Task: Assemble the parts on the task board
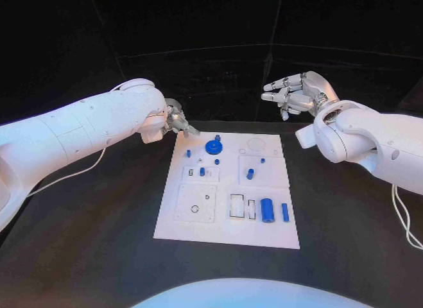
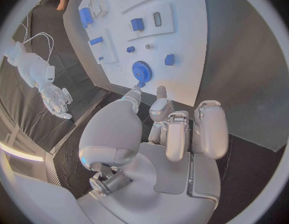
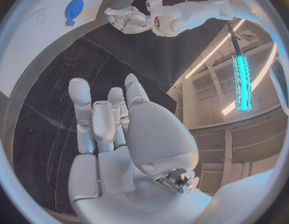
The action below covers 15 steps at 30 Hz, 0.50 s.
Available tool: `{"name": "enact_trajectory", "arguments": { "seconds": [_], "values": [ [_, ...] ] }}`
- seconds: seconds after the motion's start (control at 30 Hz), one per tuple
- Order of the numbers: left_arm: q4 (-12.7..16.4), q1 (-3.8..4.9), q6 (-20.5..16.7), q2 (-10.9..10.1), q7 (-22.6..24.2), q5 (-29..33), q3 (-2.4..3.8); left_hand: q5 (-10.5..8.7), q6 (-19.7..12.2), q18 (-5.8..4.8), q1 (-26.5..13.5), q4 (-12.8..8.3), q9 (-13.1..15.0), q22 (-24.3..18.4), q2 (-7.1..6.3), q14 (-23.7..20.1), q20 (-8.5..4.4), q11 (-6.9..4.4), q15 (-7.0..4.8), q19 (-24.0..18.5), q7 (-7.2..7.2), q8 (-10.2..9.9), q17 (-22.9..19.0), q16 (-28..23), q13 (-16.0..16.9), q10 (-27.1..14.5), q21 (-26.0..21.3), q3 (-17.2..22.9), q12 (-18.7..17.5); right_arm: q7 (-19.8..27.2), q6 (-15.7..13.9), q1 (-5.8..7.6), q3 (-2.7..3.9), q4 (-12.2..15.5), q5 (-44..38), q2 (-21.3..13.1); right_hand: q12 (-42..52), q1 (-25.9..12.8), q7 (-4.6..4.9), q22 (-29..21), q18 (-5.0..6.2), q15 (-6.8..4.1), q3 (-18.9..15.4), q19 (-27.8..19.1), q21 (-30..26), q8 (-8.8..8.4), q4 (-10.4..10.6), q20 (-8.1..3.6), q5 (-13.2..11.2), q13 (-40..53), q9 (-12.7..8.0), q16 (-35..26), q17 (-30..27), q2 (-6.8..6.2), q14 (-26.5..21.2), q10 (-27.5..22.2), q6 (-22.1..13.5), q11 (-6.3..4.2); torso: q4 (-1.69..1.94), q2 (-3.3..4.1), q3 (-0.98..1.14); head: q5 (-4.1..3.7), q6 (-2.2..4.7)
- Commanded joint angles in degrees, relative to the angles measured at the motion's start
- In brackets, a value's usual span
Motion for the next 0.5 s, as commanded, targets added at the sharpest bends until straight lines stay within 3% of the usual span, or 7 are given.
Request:
{"name": "enact_trajectory", "arguments": {
  "seconds": [0.03,0.5],
  "values": [
    [-1.76,0.00,4.10,0.93,0.23,-2.18,-0.04,-0.10,0.58,0.92,0.15,0.32,-0.21,0.14,0.08,6.15,0.32,0.06,0.41,0.07,-0.10,-0.31,15.09,0.18,-0.13,-0.28,-0.19,-0.80,-0.27,0.08,0.49,0.12,0.04,0.00,-0.25,0.11,-0.38,-0.40,-0.01,0.01,0.17,-0.13,-0.12,-0.42,-0.29,0.06,-0.23,-0.04,0.27,-0.06,-0.09,-0.27,0.09,-0.27,-0.33,-0.56,-0.42,0.02,0.05,-0.04,-0.03,-0.06,-0.10],
    [-6.58,-1.14,6.50,3.71,0.05,-2.58,-1.09,-0.10,0.93,0.86,0.11,0.87,-0.54,0.45,0.02,6.15,0.32,0.04,0.40,0.20,-0.14,-0.48,15.09,0.18,-0.22,-0.35,-0.02,-2.25,-0.24,0.12,0.66,0.10,0.04,-0.18,-0.34,0.50,-0.38,-0.40,-0.01,0.01,0.17,-0.13,-0.12,-0.42,-0.29,0.06,-0.23,-0.04,0.27,-0.06,-0.09,-0.27,0.09,-0.27,-0.33,-0.56,-0.42,0.02,0.10,-0.08,0.01,0.28,-0.23]
  ]
}}
